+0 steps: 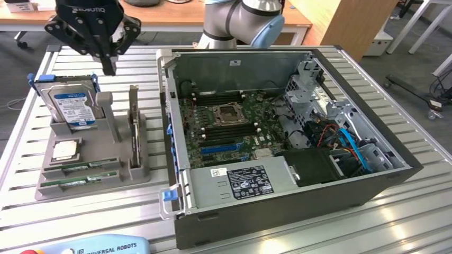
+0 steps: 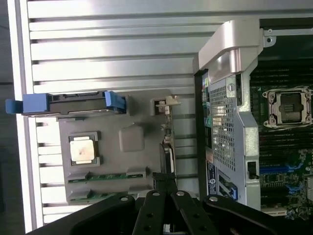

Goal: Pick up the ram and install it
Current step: 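Reach for the ram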

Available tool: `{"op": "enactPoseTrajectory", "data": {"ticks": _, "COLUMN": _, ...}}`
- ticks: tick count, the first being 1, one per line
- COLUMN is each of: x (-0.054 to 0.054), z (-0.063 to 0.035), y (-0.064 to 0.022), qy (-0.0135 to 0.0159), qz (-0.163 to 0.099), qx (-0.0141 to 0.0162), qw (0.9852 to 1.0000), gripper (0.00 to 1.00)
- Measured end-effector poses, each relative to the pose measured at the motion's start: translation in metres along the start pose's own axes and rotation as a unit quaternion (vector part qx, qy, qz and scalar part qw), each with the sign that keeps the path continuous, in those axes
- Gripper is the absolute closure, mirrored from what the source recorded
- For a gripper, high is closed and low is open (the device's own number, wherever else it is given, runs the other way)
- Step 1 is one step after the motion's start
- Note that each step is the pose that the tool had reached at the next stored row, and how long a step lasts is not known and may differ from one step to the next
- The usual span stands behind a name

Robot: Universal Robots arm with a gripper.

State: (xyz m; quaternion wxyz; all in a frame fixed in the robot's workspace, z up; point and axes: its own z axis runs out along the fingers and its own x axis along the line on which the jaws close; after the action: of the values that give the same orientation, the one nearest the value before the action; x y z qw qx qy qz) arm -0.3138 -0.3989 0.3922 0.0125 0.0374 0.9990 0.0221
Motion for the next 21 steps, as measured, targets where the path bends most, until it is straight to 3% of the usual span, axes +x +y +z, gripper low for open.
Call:
{"op": "enactPoseTrajectory", "data": {"ticks": 18, "x": 0.05, "z": -0.0008, "y": -0.0037, "qy": 0.0, "qz": 0.0, "qx": 0.0, "qw": 1.0, "gripper": 0.9}}
{"op": "enactPoseTrajectory", "data": {"ticks": 21, "x": 0.054, "z": -0.0009, "y": -0.004, "qy": 0.0, "qz": 0.0, "qx": 0.0, "qw": 1.0, "gripper": 0.9}}
